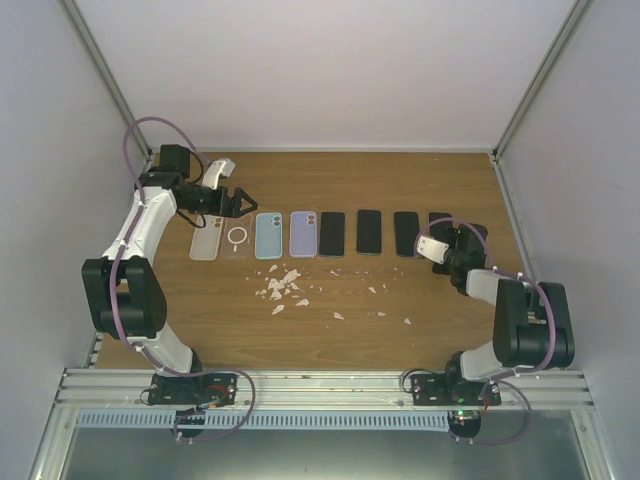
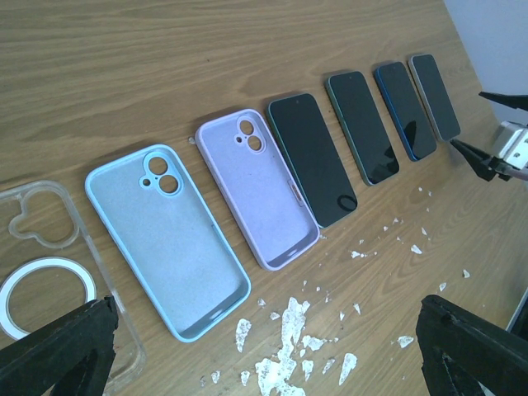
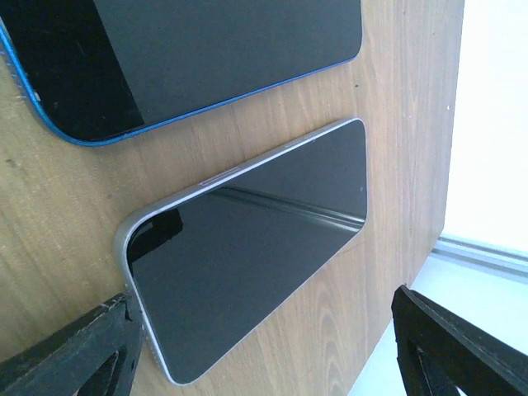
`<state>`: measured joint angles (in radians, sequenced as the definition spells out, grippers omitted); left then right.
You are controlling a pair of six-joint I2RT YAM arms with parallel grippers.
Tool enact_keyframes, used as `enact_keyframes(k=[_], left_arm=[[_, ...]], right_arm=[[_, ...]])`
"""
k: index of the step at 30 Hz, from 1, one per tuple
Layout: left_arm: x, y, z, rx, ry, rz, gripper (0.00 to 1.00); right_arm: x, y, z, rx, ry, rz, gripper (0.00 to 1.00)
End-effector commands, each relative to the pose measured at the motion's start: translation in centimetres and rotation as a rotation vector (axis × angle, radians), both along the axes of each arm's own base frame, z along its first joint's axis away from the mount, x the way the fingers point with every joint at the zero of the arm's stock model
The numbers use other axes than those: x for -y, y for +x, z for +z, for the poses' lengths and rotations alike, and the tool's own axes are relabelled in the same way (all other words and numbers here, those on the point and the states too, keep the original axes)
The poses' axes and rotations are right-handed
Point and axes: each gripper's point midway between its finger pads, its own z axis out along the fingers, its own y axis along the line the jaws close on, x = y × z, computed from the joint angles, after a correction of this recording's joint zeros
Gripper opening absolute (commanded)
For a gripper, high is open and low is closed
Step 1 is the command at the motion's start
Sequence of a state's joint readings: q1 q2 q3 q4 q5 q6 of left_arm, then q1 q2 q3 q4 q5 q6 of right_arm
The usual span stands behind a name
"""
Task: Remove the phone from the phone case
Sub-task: Place the phone at the center of the board, then reset both arms
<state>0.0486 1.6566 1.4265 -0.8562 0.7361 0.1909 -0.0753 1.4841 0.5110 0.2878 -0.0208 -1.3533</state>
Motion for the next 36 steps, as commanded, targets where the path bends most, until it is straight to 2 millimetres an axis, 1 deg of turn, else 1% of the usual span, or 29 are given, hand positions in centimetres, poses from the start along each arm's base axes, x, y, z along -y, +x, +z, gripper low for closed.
enact_keyframes(k=[1,3,5,11,15,17,19,23,25,28,32,34,36], left_arm=[[-0.2,0.5,1.5,0.051,-0.002,0.004,0.99],[-0.2,0.6,1.5,0.049,-0.001,0.006,0.99],[-0.2,0.7,1.5,0.048,0.002,0.007,0.99],[-0.4,1.0,2.5,0.074,0.011,0.005,0.99],[-0.9,1.5,4.2,0.111,0.006,0.010,0.99],[-1.3,1.8,5.4,0.134,-0.007,0.016,0.99],[-1.9,2.2,6.8,0.161,-0.027,0.033,0.99],[-4.1,3.2,9.8,0.229,-0.037,0.090,0.99],[-5.4,3.3,11.6,0.276,-0.044,0.116,0.99],[-7.9,3.5,14.2,0.353,-0.051,0.196,0.99],[-10.8,3.4,16.6,0.415,-0.015,0.271,0.99],[-12.0,3.2,17.4,0.436,0.021,0.280,0.99],[-13.0,2.8,17.7,0.445,0.052,0.298,0.99]], right_arm=[[0.1,-0.2,2.0,0.027,0.018,0.003,0.83],[-0.3,-0.5,3.0,0.036,0.031,0.017,0.85],[-0.6,-0.8,3.9,0.042,0.049,0.026,0.90],[-0.9,-0.6,7.4,0.071,0.103,0.008,0.95],[-1.5,0.1,10.6,0.094,0.193,-0.018,0.98],[-1.8,0.9,13.1,0.121,0.249,-0.029,0.99],[-2.1,1.3,15.0,0.132,0.306,-0.040,1.00],[-2.9,2.0,18.5,0.146,0.431,-0.062,1.00],[-3.2,2.2,20.1,0.154,0.486,-0.074,1.00],[-3.5,2.4,21.9,0.157,0.570,-0.108,1.00],[-3.6,2.5,23.2,0.135,0.685,-0.181,0.99],[-3.6,2.3,23.3,0.114,0.738,-0.204,1.00],[-3.8,2.1,23.4,0.097,0.793,-0.219,1.00]])
